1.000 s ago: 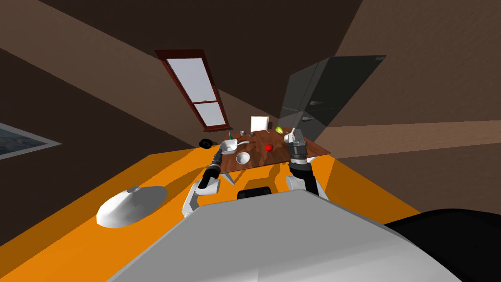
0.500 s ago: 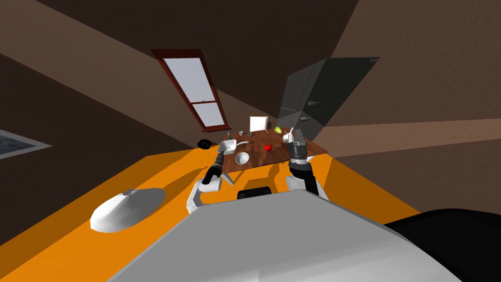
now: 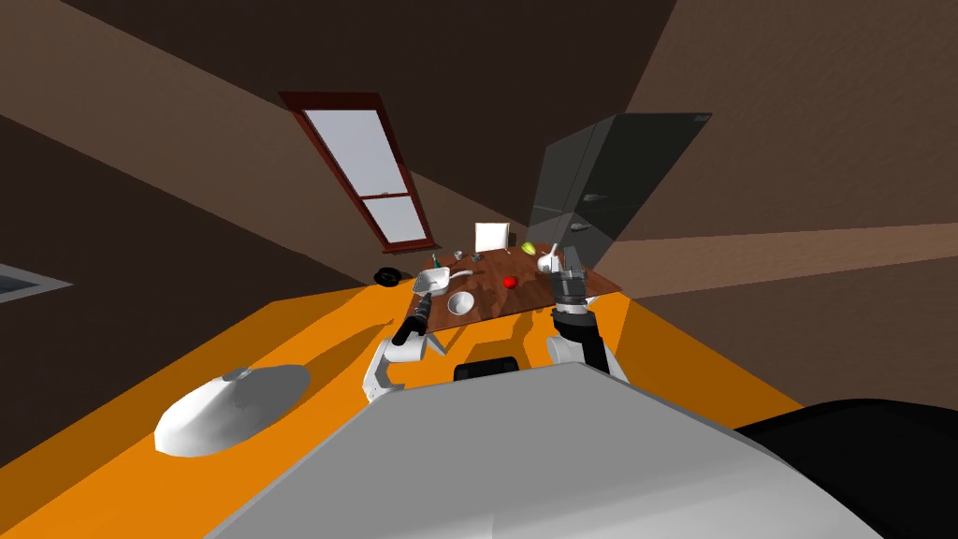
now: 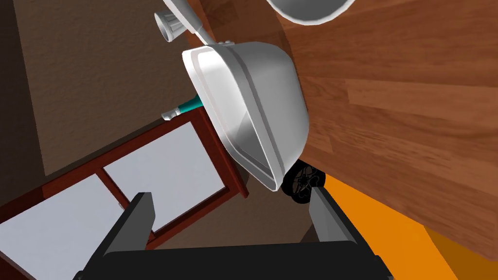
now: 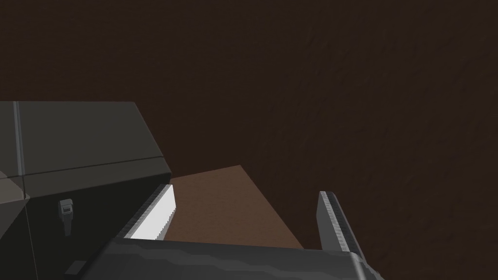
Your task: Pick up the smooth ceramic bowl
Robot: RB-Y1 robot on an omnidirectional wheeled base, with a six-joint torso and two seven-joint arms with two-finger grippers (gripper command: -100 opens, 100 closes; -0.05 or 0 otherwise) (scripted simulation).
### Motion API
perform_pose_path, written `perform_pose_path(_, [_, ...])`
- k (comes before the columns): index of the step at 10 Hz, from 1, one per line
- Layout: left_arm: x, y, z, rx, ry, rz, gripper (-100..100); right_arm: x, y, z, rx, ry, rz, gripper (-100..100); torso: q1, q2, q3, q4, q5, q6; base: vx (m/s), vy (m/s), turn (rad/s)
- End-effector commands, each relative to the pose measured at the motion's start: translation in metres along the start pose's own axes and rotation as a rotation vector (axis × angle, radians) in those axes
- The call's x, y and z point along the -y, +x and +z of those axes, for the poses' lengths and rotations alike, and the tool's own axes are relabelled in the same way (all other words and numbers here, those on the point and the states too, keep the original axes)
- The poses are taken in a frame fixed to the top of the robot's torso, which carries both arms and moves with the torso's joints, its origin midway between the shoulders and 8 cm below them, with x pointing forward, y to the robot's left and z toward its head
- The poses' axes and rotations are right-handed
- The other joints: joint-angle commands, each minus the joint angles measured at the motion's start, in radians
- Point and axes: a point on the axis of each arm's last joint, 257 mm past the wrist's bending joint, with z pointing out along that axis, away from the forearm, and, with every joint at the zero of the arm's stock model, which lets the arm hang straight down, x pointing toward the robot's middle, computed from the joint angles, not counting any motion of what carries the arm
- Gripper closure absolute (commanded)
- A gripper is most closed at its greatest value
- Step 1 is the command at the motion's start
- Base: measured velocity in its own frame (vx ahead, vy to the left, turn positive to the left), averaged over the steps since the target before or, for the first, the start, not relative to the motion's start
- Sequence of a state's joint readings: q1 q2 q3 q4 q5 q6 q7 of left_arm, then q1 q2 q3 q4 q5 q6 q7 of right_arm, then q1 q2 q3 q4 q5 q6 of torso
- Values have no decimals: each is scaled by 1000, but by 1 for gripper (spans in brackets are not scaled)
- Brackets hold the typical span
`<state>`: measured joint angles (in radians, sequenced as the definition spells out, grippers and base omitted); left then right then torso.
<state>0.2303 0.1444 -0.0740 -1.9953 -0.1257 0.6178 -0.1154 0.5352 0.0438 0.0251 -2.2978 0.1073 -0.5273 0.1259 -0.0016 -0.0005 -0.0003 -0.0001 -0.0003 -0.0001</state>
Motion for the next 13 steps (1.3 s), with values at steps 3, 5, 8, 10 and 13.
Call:
perform_pose_path(3, [-22, 8, 6, -28, -90, 2, -100, 0, 0, 0, 0, 0, 0, 0, 0, -1, 0, 0, 0, 0, 8, -22, -30])
perform_pose_path(5, [-35, 15, 10, -48, -140, 3, -100, 0, 0, 0, 0, 0, 0, 0, 0, -1, 0, 0, 0, 0, 10, -23, -36])
perform_pose_path(8, [-59, 27, 15, -88, -237, 5, -100, 0, 0, 0, 0, 0, 0, 0, -2, -1, -1, 0, 0, 0, 15, -41, -49])
perform_pose_path(10, [-70, 33, 17, -108, -284, 7, -100, 0, 0, 0, 0, 0, 0, 0, -1, -1, -1, 0, 0, 0, 17, -29, -30])
perform_pose_path(13, [-90, 43, 19, -147, -370, 13, -100, 0, 0, 0, 0, 0, 0, 0, -2, -2, -1, 0, 0, 0, 24, -40, -44])
